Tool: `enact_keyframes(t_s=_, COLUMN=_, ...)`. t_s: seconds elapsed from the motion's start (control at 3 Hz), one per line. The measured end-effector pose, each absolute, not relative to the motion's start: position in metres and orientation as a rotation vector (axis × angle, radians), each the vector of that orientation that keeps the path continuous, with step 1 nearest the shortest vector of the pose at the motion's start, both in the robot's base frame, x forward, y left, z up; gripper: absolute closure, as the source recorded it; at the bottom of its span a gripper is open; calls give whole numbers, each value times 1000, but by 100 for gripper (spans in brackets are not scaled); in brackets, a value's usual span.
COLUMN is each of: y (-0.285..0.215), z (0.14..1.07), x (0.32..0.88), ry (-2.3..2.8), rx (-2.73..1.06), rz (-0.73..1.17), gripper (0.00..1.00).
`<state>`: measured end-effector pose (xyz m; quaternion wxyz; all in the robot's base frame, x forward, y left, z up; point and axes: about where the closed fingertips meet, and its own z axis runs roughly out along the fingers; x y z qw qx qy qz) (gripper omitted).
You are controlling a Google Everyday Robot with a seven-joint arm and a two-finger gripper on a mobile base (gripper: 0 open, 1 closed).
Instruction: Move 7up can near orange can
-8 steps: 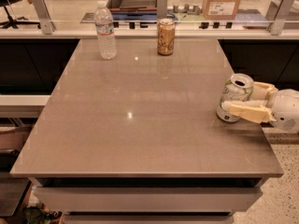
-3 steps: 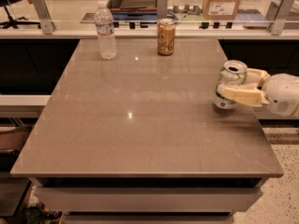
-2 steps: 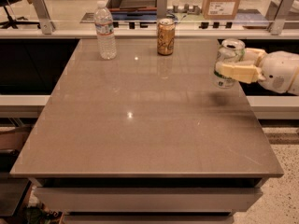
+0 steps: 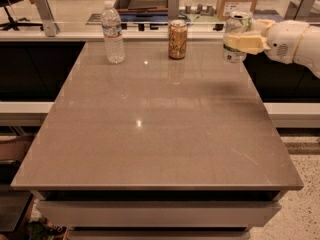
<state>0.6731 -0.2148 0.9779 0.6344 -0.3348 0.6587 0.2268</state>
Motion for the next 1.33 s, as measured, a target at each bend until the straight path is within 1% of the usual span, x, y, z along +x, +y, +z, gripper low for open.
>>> enact_keyframes(t_s=0.67, y=-202, z=983, x=747, ry=1478, rx=-764, rz=492, gripper=100)
enact_keyframes(t_s=1.33, y=-193, z=956, x=790, ry=1543, rx=-768, rz=503, gripper=100)
